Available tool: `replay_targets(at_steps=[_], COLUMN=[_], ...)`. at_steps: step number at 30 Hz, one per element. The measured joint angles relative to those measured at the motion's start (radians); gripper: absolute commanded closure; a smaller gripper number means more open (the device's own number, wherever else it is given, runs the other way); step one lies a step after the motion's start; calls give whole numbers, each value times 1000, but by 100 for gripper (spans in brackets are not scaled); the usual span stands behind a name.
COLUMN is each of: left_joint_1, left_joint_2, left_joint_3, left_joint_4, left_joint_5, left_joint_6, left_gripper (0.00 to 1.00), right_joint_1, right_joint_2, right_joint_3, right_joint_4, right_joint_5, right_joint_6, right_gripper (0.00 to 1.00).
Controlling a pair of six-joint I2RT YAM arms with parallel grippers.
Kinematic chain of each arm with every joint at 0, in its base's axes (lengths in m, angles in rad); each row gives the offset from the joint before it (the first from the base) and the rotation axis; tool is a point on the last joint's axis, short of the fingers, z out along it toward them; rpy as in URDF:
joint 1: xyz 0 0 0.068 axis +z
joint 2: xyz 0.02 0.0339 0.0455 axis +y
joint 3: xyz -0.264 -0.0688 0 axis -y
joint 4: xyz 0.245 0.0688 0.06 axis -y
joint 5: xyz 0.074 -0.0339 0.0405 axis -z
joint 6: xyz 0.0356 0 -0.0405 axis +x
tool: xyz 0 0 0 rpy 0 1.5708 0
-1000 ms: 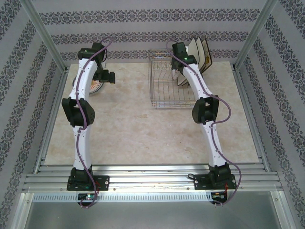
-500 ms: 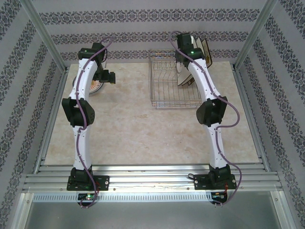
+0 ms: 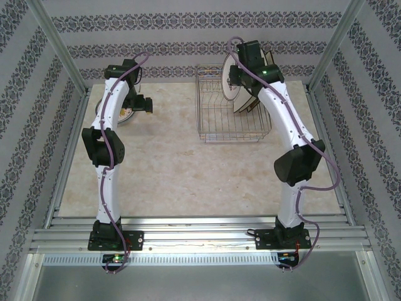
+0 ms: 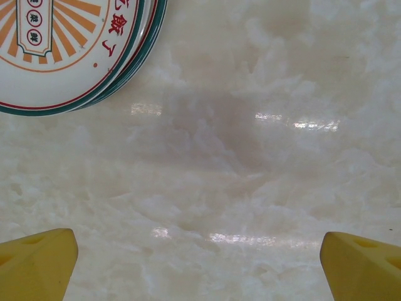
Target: Unload the plates from the dish rack
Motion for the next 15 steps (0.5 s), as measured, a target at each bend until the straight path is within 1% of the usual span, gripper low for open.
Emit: replay_targets(at_steps=[4,7,10,13,15], left_joint_1=[0,0,0,0,0], left_joint_2=[-1,-2,-4,-5,-9], left_joint_3=[-6,-24,-50,-55,-57], left_joint_4=[1,4,8,12,17], left_joint_5=[5,9,17,24,27], left_joint_6=[-6,-11,-14,-15,-15], left_gripper=[0,0,0,0,0], right_joint_1=[-22,-47,-75,-91,-93], right_joint_2=[-47,-95,-129,-139,-139], right_joint_3=[-147,-320,-494,-637,-719], right_joint_4=[69,185,363,564,687], right_joint_5=[-149,-325,-525,-689,-776], right_joint_6=[41,107,213,328,401], right_gripper=[100,100,100,100,100])
